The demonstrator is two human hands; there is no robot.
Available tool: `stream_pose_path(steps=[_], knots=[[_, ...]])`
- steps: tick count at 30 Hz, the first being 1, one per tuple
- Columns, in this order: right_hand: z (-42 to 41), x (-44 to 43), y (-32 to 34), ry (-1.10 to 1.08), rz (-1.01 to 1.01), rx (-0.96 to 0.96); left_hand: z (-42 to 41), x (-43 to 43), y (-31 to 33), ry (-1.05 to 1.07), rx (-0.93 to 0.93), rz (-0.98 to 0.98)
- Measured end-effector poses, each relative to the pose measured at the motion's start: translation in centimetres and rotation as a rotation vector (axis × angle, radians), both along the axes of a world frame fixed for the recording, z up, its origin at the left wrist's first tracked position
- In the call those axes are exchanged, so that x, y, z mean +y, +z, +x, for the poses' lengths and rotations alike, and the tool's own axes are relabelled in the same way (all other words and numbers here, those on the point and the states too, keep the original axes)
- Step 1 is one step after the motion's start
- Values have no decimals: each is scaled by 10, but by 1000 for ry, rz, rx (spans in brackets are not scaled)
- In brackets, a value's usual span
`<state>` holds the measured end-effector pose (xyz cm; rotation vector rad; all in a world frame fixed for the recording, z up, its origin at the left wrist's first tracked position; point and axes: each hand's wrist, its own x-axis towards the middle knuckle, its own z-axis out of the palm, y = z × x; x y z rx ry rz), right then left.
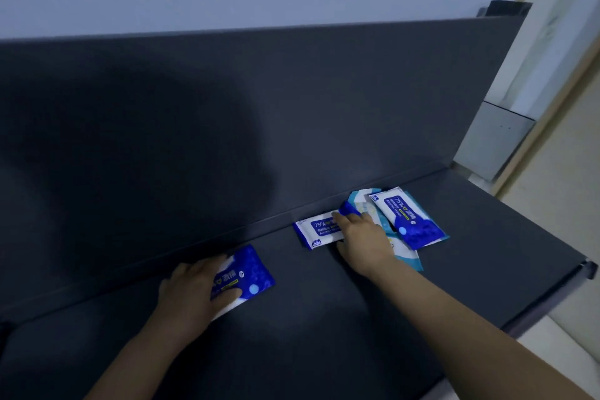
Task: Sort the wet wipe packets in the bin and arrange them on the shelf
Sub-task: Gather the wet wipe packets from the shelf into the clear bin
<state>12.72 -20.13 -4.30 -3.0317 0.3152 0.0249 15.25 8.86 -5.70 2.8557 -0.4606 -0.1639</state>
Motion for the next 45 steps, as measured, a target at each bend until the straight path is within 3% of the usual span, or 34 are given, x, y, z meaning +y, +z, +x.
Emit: stream_pose_path(steps=[2,5,10,13,15,18,24,27,29,31,37,43,45], knots=[[5,-3,0,34,-65,-48,-5,-9,4,49,-11,18],[8,-16,7,116,0,-151,-11,-23,11,126,50,-97],[-2,-76,29,248,115,-615,-17,-74,34,134,12,-283],[-13,-133,32,177,118,-698,-24,-127,47,135,-56,-465],[-17,-163,21,148,135,-616,-28,-162,49,116,-35,-521],[-20,-184,1,198,300,-326,-32,-206,44,84,56,-519],[-10,-198,-5,31,556,-219,-25,-246,29,85,52,-430],[-2,-207,-7,-78,756,-52,-19,-253,26,120,75,-423],[4,-212,-7,-107,782,60,-11,-256,21,100,87,-367],[7,-210,-8,-134,814,138,-6,-260,19,144,211,-361],[2,-198,-14,-200,811,174,5,-277,23,222,454,-473],[-13,-184,-7,-196,711,40,5,-275,19,184,419,-514],[-19,-179,-5,-155,779,-40,3,-275,16,130,350,-495]])
